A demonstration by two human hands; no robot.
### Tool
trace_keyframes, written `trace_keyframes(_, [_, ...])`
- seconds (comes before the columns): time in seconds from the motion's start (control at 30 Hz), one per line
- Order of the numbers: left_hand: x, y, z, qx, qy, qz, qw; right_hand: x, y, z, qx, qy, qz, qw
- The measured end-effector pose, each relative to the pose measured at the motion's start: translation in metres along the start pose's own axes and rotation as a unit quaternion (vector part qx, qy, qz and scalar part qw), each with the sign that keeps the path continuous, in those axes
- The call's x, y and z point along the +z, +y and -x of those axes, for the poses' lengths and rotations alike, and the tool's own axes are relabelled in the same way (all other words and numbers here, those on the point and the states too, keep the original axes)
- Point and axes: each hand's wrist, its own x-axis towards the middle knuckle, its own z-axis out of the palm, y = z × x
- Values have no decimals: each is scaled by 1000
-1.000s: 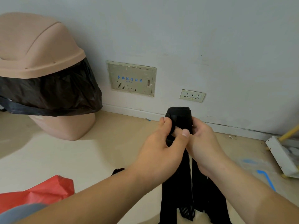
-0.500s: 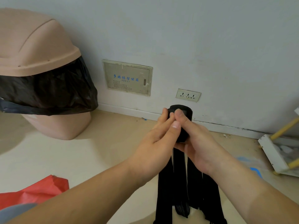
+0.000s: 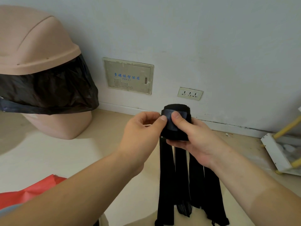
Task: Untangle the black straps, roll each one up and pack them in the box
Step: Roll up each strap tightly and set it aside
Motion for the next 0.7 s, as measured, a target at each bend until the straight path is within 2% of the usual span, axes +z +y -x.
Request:
trace_keyframes(0.1, [2, -4, -2, 14, 8, -27, 1000, 5, 2, 1, 1, -12, 0, 1000])
trace_keyframes(0.27, [4, -12, -4, 4, -85, -67, 994, 7, 5, 7, -1, -28, 50, 998])
trace_keyframes(0.53, [6, -20, -6, 43, -91, -143, 985, 6, 7, 7, 25, -45, 48, 998])
trace_keyframes(0.7, [8, -25, -3, 57, -116, -185, 974, 6, 12, 7, 6, -11, 67, 998])
